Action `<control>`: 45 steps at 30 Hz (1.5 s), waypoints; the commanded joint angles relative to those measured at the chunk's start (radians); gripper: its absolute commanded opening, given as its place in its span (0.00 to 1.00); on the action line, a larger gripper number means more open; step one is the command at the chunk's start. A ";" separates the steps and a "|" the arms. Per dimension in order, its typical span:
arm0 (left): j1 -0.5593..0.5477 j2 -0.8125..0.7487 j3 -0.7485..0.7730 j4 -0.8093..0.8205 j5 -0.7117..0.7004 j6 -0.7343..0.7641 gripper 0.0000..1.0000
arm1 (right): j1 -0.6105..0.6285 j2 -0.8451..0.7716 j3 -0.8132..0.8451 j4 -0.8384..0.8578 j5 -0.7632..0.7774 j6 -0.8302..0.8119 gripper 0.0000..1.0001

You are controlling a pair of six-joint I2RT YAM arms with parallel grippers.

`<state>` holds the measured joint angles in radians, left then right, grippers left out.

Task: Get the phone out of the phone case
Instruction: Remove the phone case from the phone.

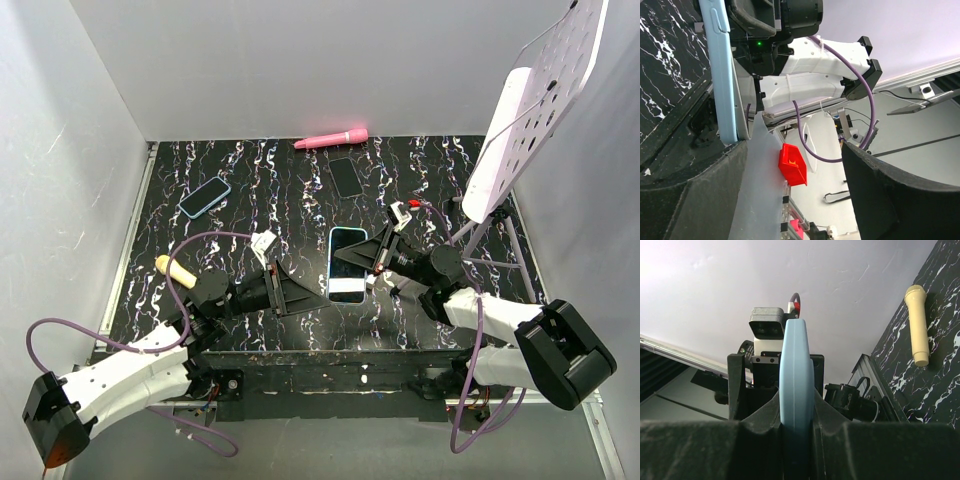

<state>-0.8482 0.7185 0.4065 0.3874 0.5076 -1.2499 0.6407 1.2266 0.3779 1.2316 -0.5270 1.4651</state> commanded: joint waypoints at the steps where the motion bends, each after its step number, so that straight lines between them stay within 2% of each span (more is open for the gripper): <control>1: -0.005 -0.005 -0.001 0.010 -0.046 -0.008 0.77 | -0.001 -0.012 0.053 0.114 0.002 0.020 0.01; 8: -0.003 0.022 -0.009 -0.007 -0.092 -0.023 0.75 | 0.002 -0.019 0.055 0.121 -0.001 0.029 0.01; 11: -0.003 0.001 -0.015 -0.082 -0.158 -0.032 0.72 | 0.005 -0.024 0.049 0.134 0.001 0.043 0.01; 14: -0.005 -0.008 -0.051 -0.050 -0.201 -0.062 0.72 | 0.010 -0.033 0.047 0.134 0.001 0.050 0.01; 25: -0.003 0.105 -0.003 0.013 -0.158 -0.054 0.64 | 0.051 -0.021 0.070 0.078 -0.005 -0.008 0.01; 33: -0.003 0.150 0.008 0.116 -0.162 -0.072 0.46 | 0.109 -0.022 0.075 0.016 0.007 -0.080 0.01; 36: -0.003 0.180 0.028 0.133 -0.173 -0.071 0.26 | 0.128 -0.026 0.082 -0.009 0.007 -0.101 0.01; 38: -0.002 0.200 0.048 0.119 -0.185 -0.069 0.05 | 0.135 -0.021 0.091 -0.014 -0.004 -0.103 0.01; 39: -0.002 0.206 0.060 0.113 -0.195 -0.065 0.01 | 0.137 -0.019 0.098 -0.014 -0.011 -0.100 0.01; 41: 0.001 0.211 0.061 0.102 -0.218 -0.054 0.02 | 0.145 -0.015 0.104 -0.014 -0.018 -0.097 0.01; 44: 0.008 0.196 0.038 0.103 -0.256 -0.062 0.13 | 0.155 -0.016 0.104 -0.014 -0.015 -0.097 0.01; 45: 0.011 0.190 0.031 0.113 -0.256 -0.062 0.12 | 0.158 -0.019 0.101 -0.015 -0.011 -0.095 0.01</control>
<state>-0.8585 0.8997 0.4042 0.4644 0.4179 -1.2964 0.7090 1.2282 0.4210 1.1290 -0.4389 1.3865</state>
